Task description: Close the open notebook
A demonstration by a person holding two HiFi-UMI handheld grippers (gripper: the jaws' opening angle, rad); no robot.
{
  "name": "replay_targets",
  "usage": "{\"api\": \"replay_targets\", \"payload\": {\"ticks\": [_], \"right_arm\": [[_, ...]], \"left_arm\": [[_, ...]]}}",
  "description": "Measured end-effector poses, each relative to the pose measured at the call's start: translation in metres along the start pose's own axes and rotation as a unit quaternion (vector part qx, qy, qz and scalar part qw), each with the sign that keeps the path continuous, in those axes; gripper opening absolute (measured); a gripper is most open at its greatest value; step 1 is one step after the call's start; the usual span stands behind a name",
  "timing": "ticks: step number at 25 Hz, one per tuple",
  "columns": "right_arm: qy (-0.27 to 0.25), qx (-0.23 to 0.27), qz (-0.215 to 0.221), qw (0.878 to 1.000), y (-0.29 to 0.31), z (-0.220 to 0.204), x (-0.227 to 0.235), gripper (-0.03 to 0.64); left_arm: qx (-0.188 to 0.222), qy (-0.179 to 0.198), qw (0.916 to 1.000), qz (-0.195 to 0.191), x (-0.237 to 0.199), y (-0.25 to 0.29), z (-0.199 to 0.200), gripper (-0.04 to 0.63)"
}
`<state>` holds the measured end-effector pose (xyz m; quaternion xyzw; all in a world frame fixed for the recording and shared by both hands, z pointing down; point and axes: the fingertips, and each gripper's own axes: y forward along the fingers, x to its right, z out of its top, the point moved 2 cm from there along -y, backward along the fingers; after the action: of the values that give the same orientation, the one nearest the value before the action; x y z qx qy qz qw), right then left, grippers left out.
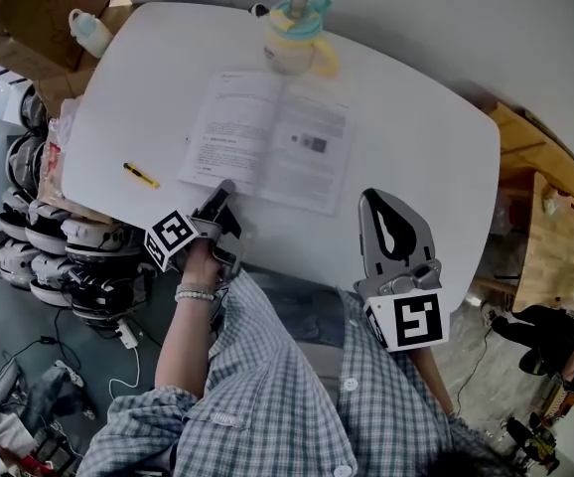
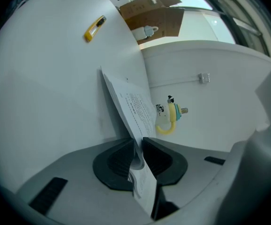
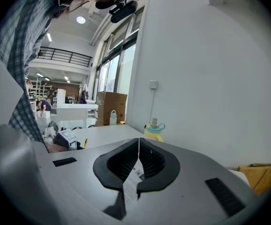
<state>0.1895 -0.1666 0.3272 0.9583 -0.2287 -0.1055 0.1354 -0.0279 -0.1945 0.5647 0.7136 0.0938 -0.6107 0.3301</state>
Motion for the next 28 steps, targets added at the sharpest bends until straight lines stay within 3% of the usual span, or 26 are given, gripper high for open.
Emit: {"api": "replay_targets", "payload": {"ticks": [4, 8, 14, 18, 28], "right_arm": [[-0.003, -0.003, 0.001, 1.000, -0.003, -0.002, -0.002, 0.020], [-0.005, -0.003, 0.002, 1.000, -0.005, -0.001, -0.004, 0.020], [-0.004, 0.000, -0.004, 1.000, -0.007, -0.001, -0.003, 0.020], [-0.002, 0.000, -0.006, 1.000, -0.009, -0.001, -0.004, 0.020], [-0.001, 0.006, -0.007, 1.000, -0.012, 0.000, -0.006, 0.020]], "left_arm": [[0.001, 0.035, 0.9993, 0.010, 0.006, 0.000, 0.000, 0.052], [-0.013, 0.103, 0.9942, 0.028, 0.019, 0.000, -0.003, 0.044], [-0.037, 0.218, 0.9732, 0.061, 0.033, 0.003, -0.011, 0.038], [-0.061, 0.307, 0.9458, 0.086, 0.038, 0.004, -0.019, 0.034], [-0.120, 0.485, 0.8581, 0.120, 0.047, 0.010, -0.042, 0.023]]}}
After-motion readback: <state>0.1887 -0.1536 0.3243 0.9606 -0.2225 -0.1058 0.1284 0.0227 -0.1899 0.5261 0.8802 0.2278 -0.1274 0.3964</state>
